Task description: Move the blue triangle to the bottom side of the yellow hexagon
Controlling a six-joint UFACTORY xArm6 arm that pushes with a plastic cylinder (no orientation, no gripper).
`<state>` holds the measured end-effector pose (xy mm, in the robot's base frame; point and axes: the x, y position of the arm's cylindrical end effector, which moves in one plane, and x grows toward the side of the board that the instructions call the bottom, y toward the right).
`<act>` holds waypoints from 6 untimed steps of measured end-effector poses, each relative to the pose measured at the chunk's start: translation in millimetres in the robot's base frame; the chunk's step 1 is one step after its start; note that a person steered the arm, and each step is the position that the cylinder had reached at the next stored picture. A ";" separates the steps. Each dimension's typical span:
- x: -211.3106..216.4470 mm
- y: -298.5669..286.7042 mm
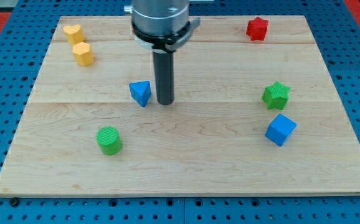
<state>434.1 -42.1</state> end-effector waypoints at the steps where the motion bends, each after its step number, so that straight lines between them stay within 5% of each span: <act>1: -25.9 -57.0; 6: -15.5 -138.3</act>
